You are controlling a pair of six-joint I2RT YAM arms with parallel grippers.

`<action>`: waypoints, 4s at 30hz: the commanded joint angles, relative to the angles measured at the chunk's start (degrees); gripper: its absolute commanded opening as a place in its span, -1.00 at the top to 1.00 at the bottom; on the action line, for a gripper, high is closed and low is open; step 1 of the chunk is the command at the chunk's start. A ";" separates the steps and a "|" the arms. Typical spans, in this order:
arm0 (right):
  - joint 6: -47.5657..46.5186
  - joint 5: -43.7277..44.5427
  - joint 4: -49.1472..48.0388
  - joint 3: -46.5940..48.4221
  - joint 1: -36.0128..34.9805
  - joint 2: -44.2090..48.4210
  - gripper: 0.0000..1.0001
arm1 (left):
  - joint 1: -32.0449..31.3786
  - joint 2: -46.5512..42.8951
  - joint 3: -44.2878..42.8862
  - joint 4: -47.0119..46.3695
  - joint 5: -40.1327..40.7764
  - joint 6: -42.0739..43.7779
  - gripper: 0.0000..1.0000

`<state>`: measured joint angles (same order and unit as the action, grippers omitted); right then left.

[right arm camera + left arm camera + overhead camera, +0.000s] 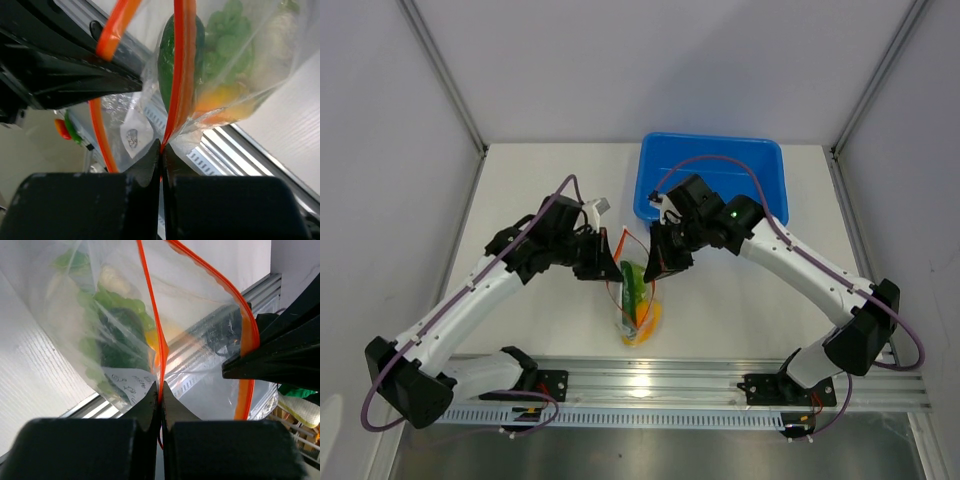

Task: Place the food in the zip-top bag and seal the zipper
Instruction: Zip the zipper food storage bag at the center of the board.

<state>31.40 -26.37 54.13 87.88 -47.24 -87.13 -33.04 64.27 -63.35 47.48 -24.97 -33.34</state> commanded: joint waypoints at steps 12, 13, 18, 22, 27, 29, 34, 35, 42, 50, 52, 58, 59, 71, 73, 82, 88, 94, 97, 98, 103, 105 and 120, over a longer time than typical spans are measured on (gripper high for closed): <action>12.02 -1.84 -9.30 -0.60 -0.39 2.14 1.00 | -0.89 -3.97 -1.16 1.38 2.12 3.99 0.82; 12.02 -1.76 -8.96 -0.51 -0.13 2.06 1.00 | -0.89 -4.59 -0.55 1.38 2.56 3.73 0.72; 12.81 -2.11 -9.48 -0.25 -0.13 2.06 1.00 | -0.89 -8.28 0.77 1.30 3.70 1.62 0.16; 13.69 -2.46 -10.18 -0.60 -0.39 1.79 1.00 | -0.89 -9.43 2.35 0.42 1.42 0.21 0.00; 16.32 -1.84 -11.76 -0.51 -0.83 0.56 1.00 | -0.80 -10.04 4.20 -0.37 -1.40 -1.37 -0.22; 18.25 -1.14 -12.12 -0.43 -1.01 -0.31 1.00 | -0.89 -10.66 4.20 -0.46 -1.04 -1.81 -0.42; 20.46 -0.88 -13.78 -0.34 -1.97 -2.25 1.00 | -0.89 -11.53 3.59 -0.02 0.10 -2.87 -0.50; 20.89 -0.70 -13.79 -0.25 -2.15 -2.86 1.00 | -0.89 -11.71 3.67 -0.11 0.10 -3.48 -0.51; 20.99 0.26 -13.26 -0.42 -2.59 -3.66 1.00 | -0.89 -12.41 4.20 -1.52 -0.96 -4.98 -0.56; 20.02 2.55 -9.93 2.65 -2.50 -5.94 1.00 | -0.89 -11.36 3.85 -3.54 -2.01 -5.24 -0.63; 20.28 2.73 -10.01 3.18 -2.59 -6.64 1.00 | -0.89 -10.57 2.89 -2.58 -1.66 -4.72 -0.63; 21.34 3.87 -9.92 4.58 -2.77 -7.17 1.00 | -1.42 -8.11 0.69 0.59 1.67 -4.27 -0.64; 21.77 3.87 -9.92 4.93 -2.77 -7.43 1.00 | -1.59 -7.85 0.60 0.85 2.03 -4.36 -0.63; 23.80 5.10 -9.83 6.61 -3.12 -7.96 1.00 | -6.86 -3.98 -3.18 5.42 11.78 -5.94 -0.53; 23.97 5.45 -9.48 6.61 -3.12 -7.88 1.00 | -7.39 -3.19 -3.53 5.51 12.40 -6.56 -0.48; 23.45 5.98 -8.60 6.69 -3.03 -7.44 0.89 | -9.94 -1.25 -3.62 5.07 14.16 -7.88 -0.01; 23.01 5.98 -8.16 6.61 -2.68 -7.26 0.57 | -9.94 -1.34 -3.18 5.34 13.99 -7.62 0.55; 21.95 6.77 -7.29 6.69 -1.89 -6.38 0.18 | -9.94 -1.78 -2.13 5.43 13.72 -7.00 0.99; 20.29 8.00 -6.23 6.69 -1.10 -5.24 0.02 | -9.94 -2.22 -1.78 5.08 13.11 -6.56 0.99; 18.28 8.26 -5.79 6.87 -0.92 -4.72 0.00 | -9.94 -2.48 -1.77 4.90 12.58 -6.12 0.99; 10.89 10.54 -1.76 7.75 0.31 -3.05 -0.13 | -9.94 -4.41 -1.07 4.11 11.35 -4.02 0.99; 7.47 11.42 -0.43 8.10 0.66 -2.43 -0.20 | -9.94 -4.85 -0.98 3.67 10.30 -2.17 0.99; -0.81 8.21 -5.07 0.38 7.42 8.29 -0.99 | -9.94 -7.32 -0.63 1.12 -5.52 14.00 0.99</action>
<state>31.99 -15.62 52.86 90.89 -41.10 -82.21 -42.65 58.67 -64.14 52.36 -23.51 -25.12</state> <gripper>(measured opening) 0.992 0.005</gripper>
